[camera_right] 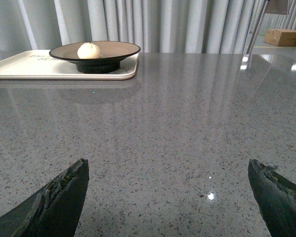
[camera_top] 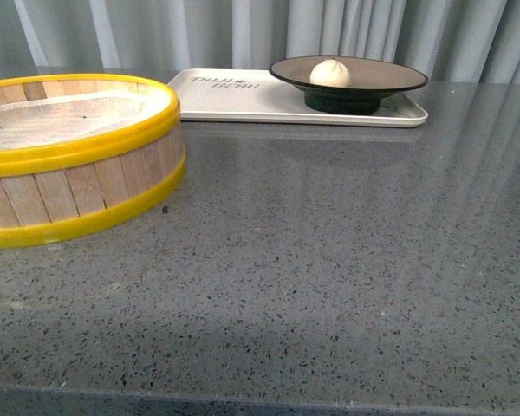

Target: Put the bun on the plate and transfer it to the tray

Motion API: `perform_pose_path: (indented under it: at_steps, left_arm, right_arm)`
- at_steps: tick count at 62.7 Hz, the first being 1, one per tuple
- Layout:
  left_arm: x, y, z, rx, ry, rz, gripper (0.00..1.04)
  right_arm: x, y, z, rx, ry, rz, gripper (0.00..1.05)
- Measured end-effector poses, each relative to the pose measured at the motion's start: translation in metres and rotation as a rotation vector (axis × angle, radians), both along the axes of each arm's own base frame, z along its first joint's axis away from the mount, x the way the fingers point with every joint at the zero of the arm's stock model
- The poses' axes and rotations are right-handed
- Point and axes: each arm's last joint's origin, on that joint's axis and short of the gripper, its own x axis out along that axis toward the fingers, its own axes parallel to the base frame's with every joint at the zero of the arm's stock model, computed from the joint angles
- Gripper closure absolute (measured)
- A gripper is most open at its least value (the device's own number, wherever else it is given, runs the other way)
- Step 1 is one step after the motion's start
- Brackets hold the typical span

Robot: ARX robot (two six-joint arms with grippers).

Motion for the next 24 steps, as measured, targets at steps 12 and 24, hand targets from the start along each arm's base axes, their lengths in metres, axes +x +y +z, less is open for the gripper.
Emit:
perform_pose_path:
  at_steps: [12,24]
  left_arm:
    - [0.0,0.0,0.0,0.0,0.0,0.0,0.07]
    - [0.0,0.0,0.0,0.0,0.0,0.0,0.07]
  right_arm:
    - [0.0,0.0,0.0,0.0,0.0,0.0,0.08]
    - [0.0,0.0,0.0,0.0,0.0,0.0,0.08]
